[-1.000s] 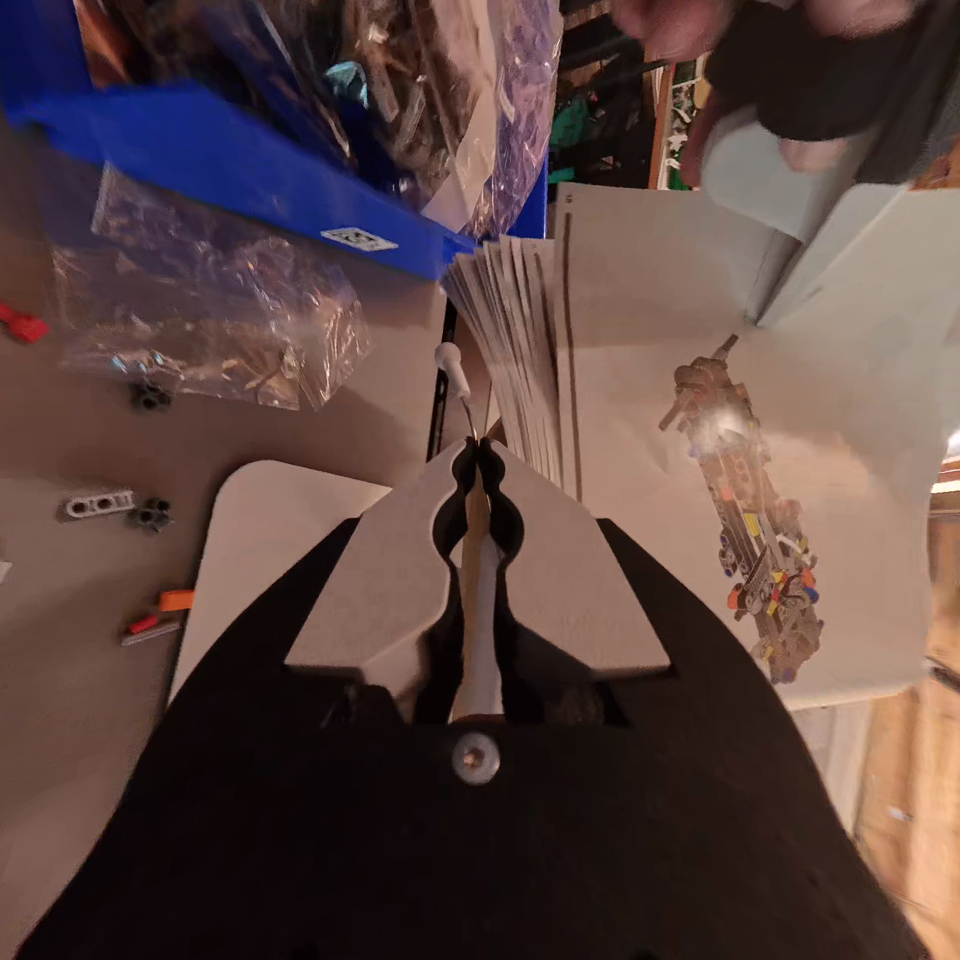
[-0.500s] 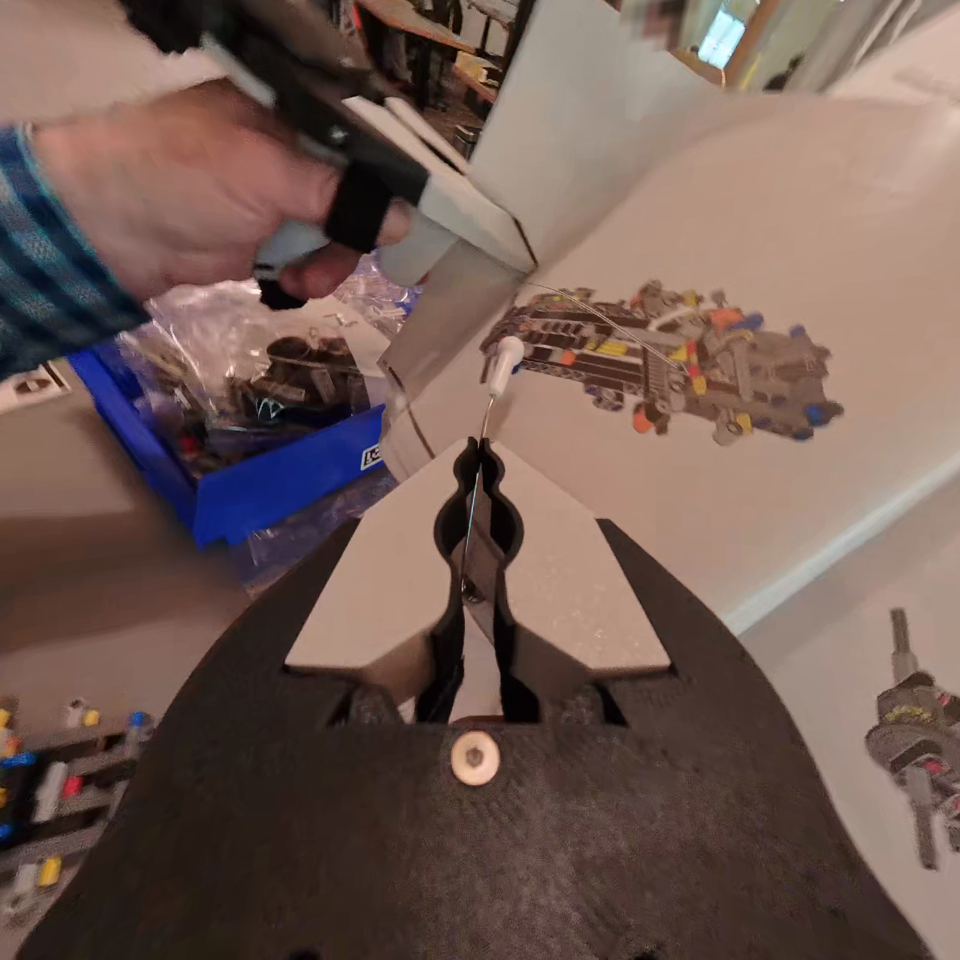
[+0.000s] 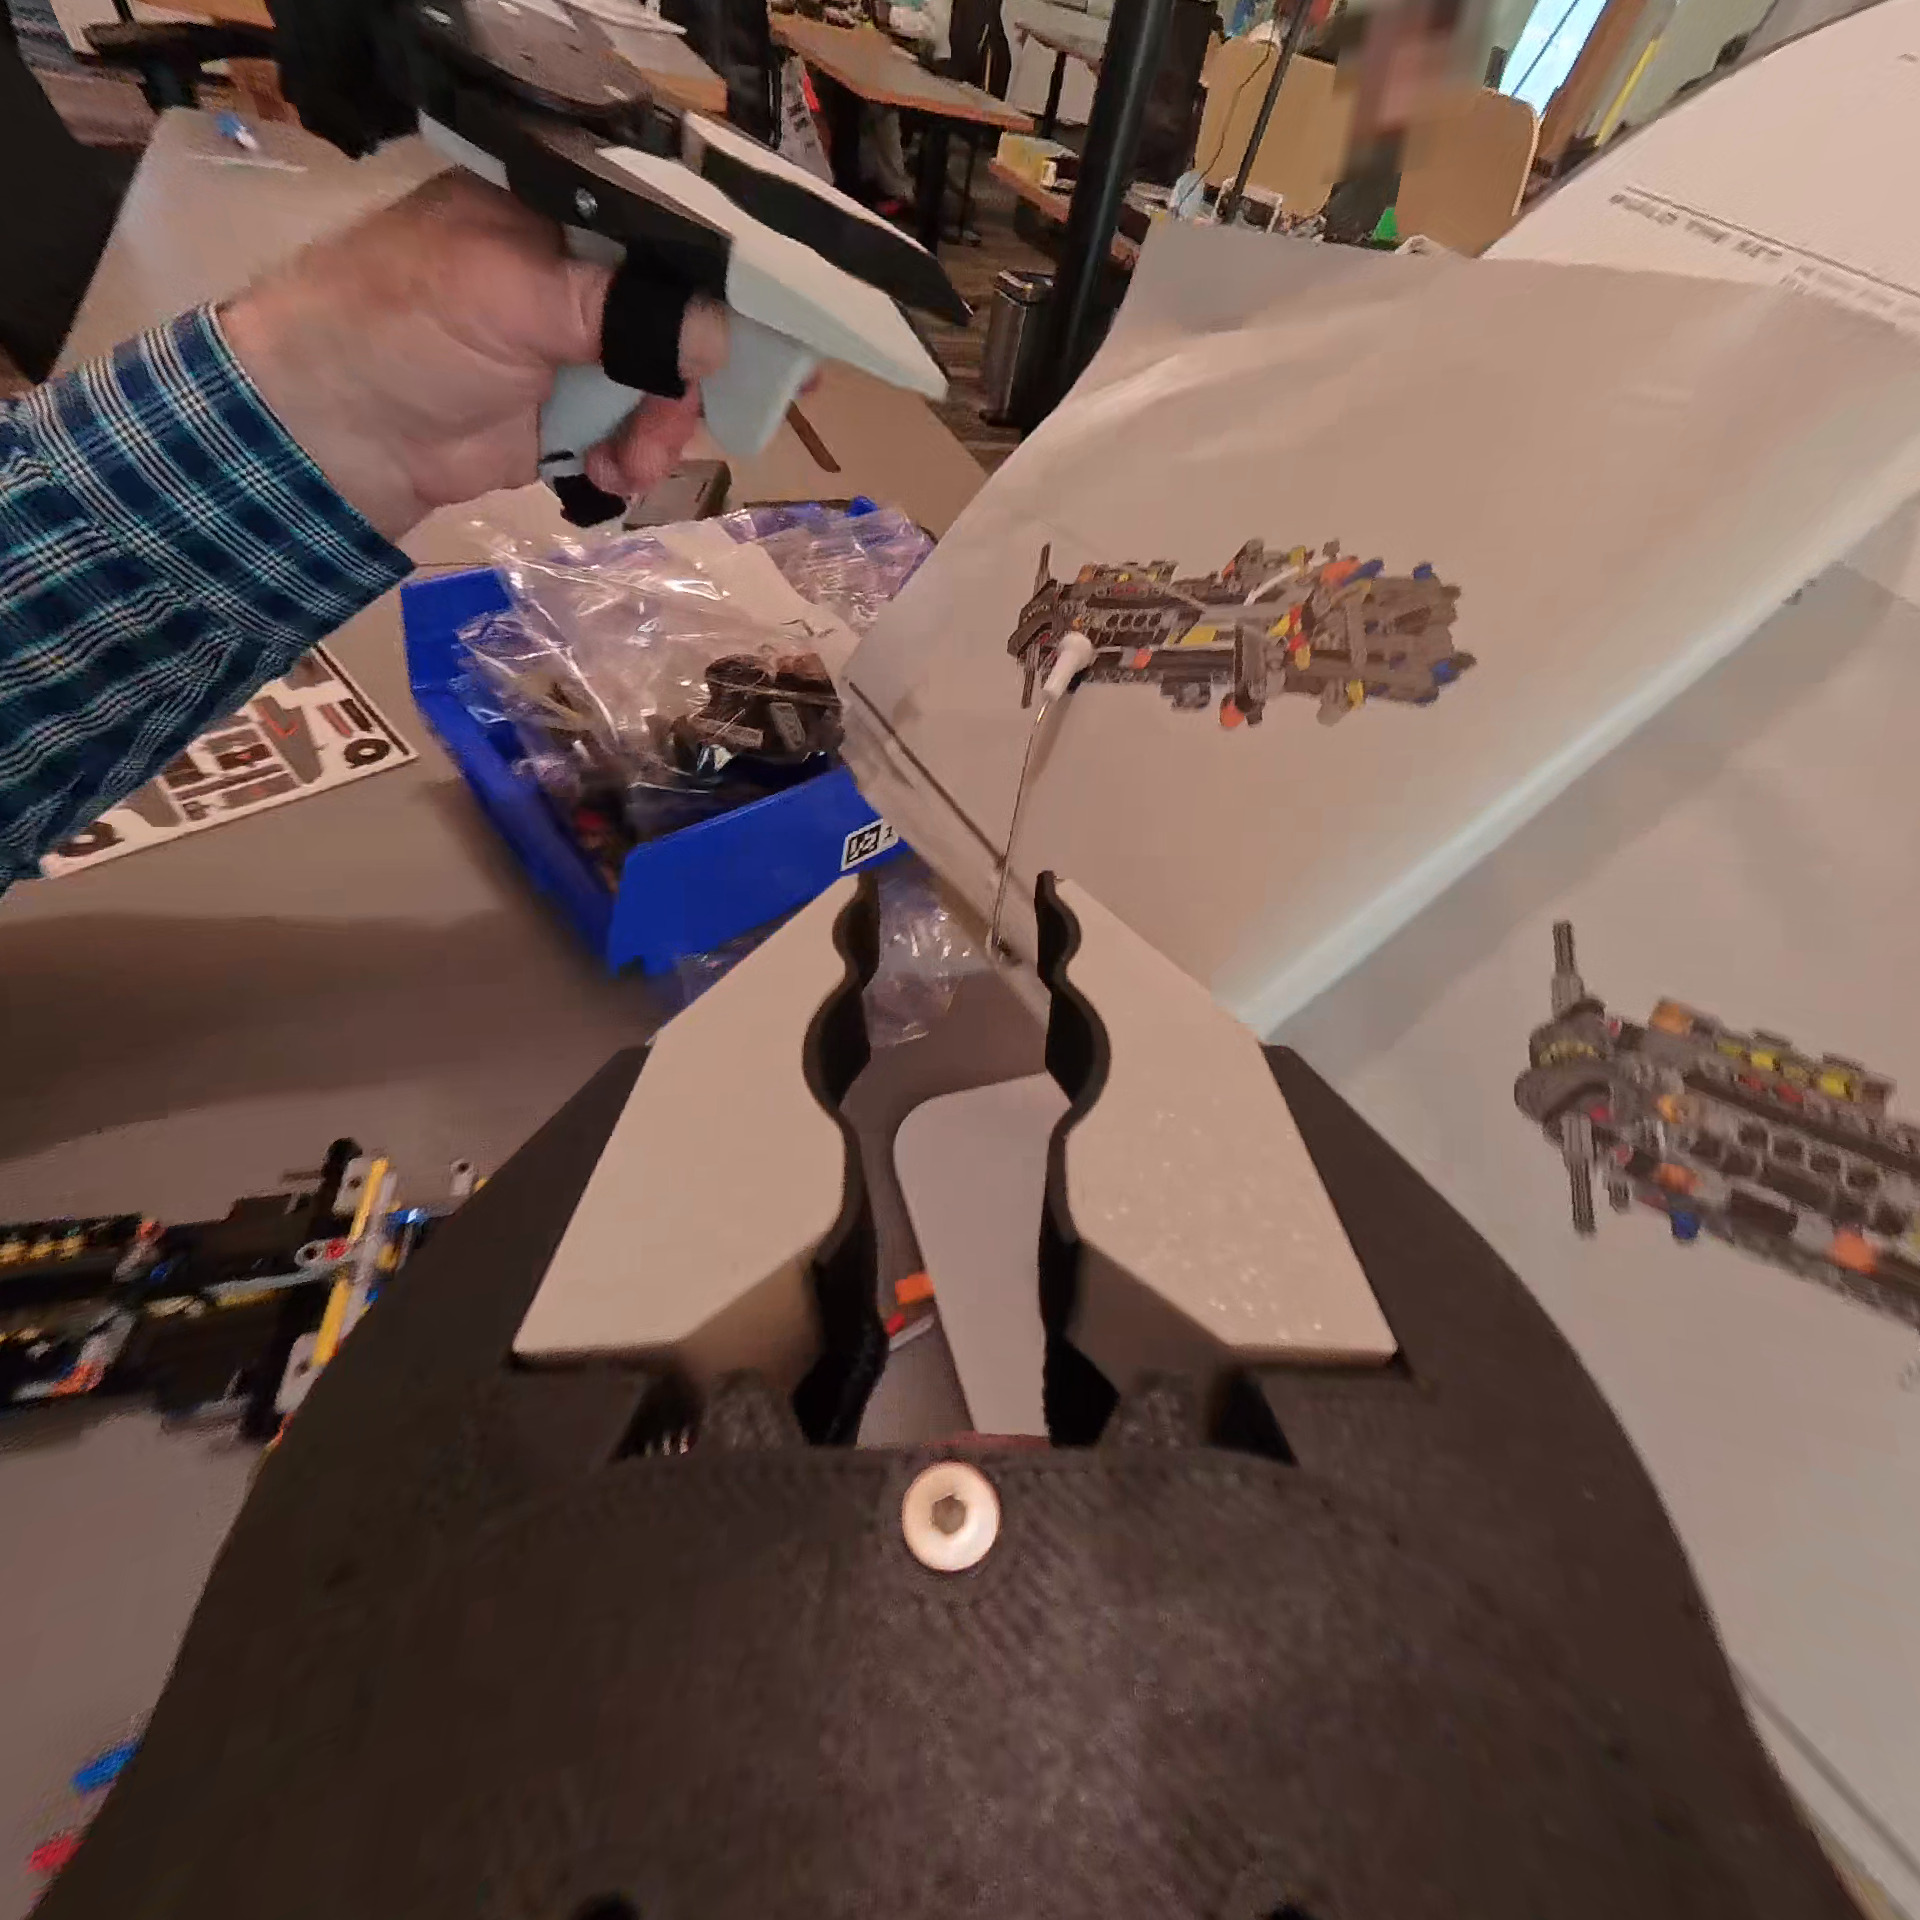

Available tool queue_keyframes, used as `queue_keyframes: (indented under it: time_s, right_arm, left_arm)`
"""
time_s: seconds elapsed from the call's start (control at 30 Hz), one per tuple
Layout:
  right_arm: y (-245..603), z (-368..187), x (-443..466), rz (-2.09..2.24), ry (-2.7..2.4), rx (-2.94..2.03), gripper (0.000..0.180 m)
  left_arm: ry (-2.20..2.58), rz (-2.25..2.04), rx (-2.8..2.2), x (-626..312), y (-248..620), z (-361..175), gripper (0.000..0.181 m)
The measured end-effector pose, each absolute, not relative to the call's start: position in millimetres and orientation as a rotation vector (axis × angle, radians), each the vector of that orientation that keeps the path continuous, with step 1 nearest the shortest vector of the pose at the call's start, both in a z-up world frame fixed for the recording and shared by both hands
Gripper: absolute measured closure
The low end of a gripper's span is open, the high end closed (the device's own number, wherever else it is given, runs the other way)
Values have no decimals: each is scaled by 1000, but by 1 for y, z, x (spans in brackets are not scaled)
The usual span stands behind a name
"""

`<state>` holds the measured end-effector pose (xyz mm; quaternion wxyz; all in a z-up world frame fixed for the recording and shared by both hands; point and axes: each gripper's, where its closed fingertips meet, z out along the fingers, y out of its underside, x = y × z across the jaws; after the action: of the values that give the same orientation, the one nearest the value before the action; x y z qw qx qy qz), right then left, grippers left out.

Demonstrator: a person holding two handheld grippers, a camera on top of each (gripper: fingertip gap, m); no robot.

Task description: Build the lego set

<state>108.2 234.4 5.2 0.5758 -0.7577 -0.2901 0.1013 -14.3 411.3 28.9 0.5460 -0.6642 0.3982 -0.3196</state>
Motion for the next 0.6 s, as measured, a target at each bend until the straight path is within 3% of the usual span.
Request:
queue_keyframes:
  time_s: [0.23, 0.4, 0.6]
  right_arm:
    - [162, -10, 118, 295, -726, -1799, 150]
    - [121, -36, 123, 327, -742, -1873, 147]
    - [79, -79, 115, 391, -799, -1974, 146]
  left_arm:
    - [1146, -750, -1522, -38, 332, 17, 116]
    - [1631, -770, -1460, -20, 234, -52, 122]
    - [2000, -954, -1416, -2, 160, -119, 107]
